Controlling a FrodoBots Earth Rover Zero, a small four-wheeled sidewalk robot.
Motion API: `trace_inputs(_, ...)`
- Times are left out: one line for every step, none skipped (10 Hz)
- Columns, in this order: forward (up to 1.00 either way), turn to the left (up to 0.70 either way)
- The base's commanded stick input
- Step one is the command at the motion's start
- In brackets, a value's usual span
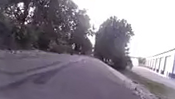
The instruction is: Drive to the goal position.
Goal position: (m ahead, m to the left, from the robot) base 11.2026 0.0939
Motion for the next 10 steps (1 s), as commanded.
trace_inputs(0.7,0.0)
trace_inputs(0.7,0.0)
trace_inputs(0.7,0.0)
trace_inputs(0.7,0.0)
trace_inputs(0.7,0.0)
trace_inputs(0.7,0.0)
trace_inputs(0.7,0.0)
trace_inputs(0.7,0.0)
trace_inputs(0.7,0.0)
trace_inputs(0.7,0.0)
